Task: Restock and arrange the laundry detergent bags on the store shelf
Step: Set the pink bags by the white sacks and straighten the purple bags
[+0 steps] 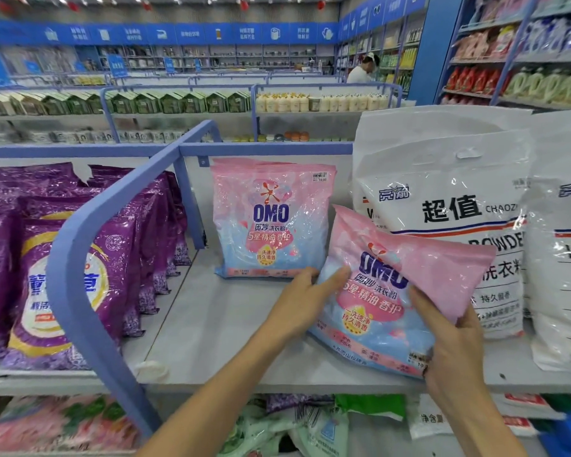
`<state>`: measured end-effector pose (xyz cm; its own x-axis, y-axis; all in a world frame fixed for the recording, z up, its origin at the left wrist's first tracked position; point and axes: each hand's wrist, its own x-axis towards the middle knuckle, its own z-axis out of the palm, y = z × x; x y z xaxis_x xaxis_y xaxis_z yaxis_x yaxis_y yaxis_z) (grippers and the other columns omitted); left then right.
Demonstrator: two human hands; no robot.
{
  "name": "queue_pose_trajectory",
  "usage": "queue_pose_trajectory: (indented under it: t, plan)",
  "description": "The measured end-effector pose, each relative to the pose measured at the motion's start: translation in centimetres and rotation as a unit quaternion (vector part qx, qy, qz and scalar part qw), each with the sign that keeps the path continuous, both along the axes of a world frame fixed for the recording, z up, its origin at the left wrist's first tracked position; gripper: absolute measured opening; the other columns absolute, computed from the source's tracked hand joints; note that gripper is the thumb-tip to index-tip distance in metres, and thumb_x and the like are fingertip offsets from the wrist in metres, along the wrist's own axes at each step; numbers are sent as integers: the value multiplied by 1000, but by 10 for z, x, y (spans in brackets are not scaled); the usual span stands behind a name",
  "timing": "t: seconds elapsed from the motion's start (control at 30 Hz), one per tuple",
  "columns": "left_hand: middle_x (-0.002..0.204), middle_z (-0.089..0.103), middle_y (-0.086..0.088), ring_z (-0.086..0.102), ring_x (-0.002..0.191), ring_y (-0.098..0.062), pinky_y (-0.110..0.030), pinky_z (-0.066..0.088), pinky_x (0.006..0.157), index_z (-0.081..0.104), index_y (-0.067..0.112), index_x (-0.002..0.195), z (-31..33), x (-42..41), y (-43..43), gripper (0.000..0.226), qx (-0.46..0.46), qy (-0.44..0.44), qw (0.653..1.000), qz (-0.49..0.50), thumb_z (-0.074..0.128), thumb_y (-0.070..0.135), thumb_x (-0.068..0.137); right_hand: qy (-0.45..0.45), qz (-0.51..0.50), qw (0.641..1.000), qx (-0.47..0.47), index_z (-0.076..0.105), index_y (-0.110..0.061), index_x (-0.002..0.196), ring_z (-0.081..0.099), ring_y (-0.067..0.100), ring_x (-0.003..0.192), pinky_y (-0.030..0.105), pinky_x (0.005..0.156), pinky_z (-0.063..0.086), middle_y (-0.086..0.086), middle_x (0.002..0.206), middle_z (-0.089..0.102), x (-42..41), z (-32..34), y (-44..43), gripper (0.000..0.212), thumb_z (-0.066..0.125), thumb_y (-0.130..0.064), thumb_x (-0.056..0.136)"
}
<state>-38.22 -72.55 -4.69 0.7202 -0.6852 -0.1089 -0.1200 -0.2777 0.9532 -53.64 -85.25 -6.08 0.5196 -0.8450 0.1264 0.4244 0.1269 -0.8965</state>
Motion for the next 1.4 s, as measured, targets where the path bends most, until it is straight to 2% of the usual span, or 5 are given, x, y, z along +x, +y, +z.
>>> queue_pose_trajectory:
  t: [0.37,0.5,0.73,0.93,1.4]
  plan:
    - [83,78,-6,76,71,-23,-29,58,58,68,10,103,12,6,52,29,-239,50,961,134,66,37,93,43,104,986,-121,71,-17,113,76,12,87,21,69,58,-1,98,80,25,37,0,46,86,-14,69]
    - [103,78,-10,76,88,-28,-41,63,76,69,11,115,20,22,84,25,-305,39,936,172,67,23,93,33,99,984,-143,80,-17,84,69,13,71,24,63,56,0,81,79,48,63,-8,19,87,-28,70]
    - [117,69,-30,69,106,-45,-56,56,95,58,-11,117,11,27,106,77,-329,63,920,203,80,53,79,89,153,979,-106,72,-14,110,76,20,95,40,89,58,2,105,79,66,39,24,39,81,-43,84]
    - [106,78,-13,76,94,-32,-36,63,74,65,8,122,-12,13,104,34,-256,86,948,171,67,25,92,157,94,978,-103,65,-35,106,67,-1,97,23,87,50,-22,101,73,60,6,53,21,74,-43,88]
    - [64,54,-3,52,59,-13,-29,44,57,48,20,69,-1,107,60,56,-236,-57,887,393,57,71,89,147,26,987,-56,67,-19,69,51,-3,40,12,42,37,-18,51,62,171,28,34,37,79,-50,85]
